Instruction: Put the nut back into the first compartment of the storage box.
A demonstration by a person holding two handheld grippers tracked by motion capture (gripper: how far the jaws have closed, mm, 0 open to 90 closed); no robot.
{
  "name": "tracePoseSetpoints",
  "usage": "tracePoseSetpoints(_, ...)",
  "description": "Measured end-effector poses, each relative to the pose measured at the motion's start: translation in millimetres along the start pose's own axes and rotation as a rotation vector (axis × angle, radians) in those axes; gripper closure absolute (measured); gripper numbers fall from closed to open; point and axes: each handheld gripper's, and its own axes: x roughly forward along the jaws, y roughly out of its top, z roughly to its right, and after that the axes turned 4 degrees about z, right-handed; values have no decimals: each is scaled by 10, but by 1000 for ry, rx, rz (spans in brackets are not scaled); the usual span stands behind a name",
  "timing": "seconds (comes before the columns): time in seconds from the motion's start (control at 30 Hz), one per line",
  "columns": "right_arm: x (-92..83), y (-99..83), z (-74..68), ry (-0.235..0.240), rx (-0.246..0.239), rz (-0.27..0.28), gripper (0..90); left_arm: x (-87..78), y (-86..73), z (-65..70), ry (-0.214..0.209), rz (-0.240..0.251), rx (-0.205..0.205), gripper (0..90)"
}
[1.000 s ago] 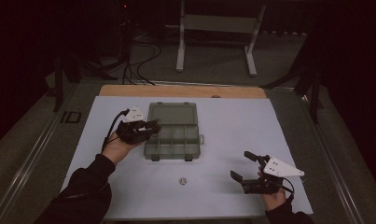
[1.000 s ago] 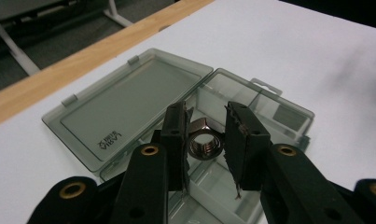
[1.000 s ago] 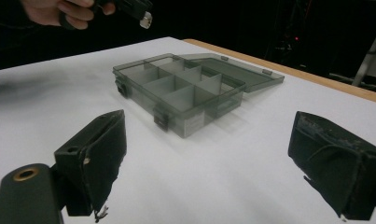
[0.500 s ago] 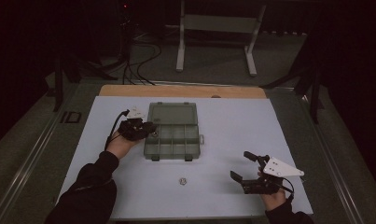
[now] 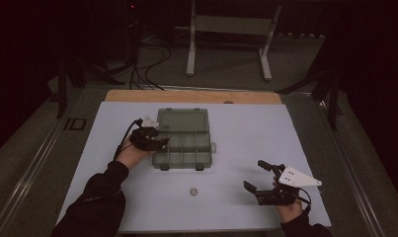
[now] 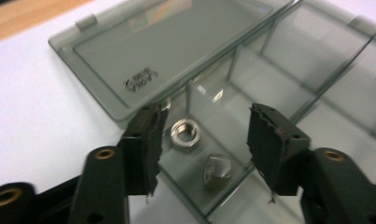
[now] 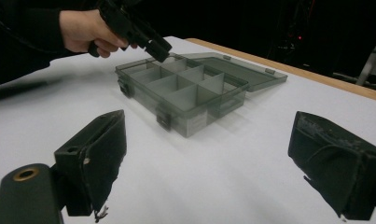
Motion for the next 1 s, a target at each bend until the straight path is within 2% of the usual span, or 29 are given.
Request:
tracePoseSetpoints(0.03, -2, 1, -2, 0, -1, 0, 115, -18, 14, 10, 6, -4, 7, 402)
tracePoseSetpoints(0.2, -5, 3, -1, -3, -2, 3, 115, -76, 33, 40, -20, -10, 11, 282)
tracePoseSetpoints(0.23, -5, 3, -1, -3, -2, 3, 115, -119, 39, 79, -48, -1, 13, 282)
tracePoseSetpoints(0.33, -3, 2, 1, -3, 0, 2, 115, -189, 65, 150, -69, 12, 42, 212)
tracePoseSetpoints(0.4, -2, 2, 1, -2, -1, 1, 115, -242, 88, 199, -80, 31, 40, 178)
tracePoseSetpoints(0.43, -2, 2, 1, -3, 0, 1, 115, -268, 99, 232, -100, 34, 38, 175)
tracePoseSetpoints(0.57, -5, 3, 2, -4, -1, 3, 115, -362, 149, 404, -105, 45, 78, 137)
tracePoseSetpoints(0.6, -5, 3, 2, -4, -1, 3, 115, -362, 149, 404, -105, 45, 78, 126)
tracePoseSetpoints(0.67, -7, 5, 0, -4, -1, 3, 115, -446, 184, 515, -132, 72, 93, 116)
tracePoseSetpoints(0.77, -8, 6, 0, -4, -3, 4, 115, -494, 198, 590, -144, 83, 108, 98)
tracePoseSetpoints(0.83, -8, 7, -2, -4, -2, 3, 115, -549, 202, 703, -181, 96, 132, 88)
tracePoseSetpoints(0.9, -7, 7, -2, -3, -4, 4, 115, -560, 199, 745, -197, 110, 130, 88)
tracePoseSetpoints(0.93, -8, 9, -5, -4, -2, 3, 115, -592, 192, 804, -218, 119, 148, 88)
tracePoseSetpoints(1.0, -7, 9, -5, -4, -4, 3, 115, -597, 185, 848, -223, 128, 149, 88)
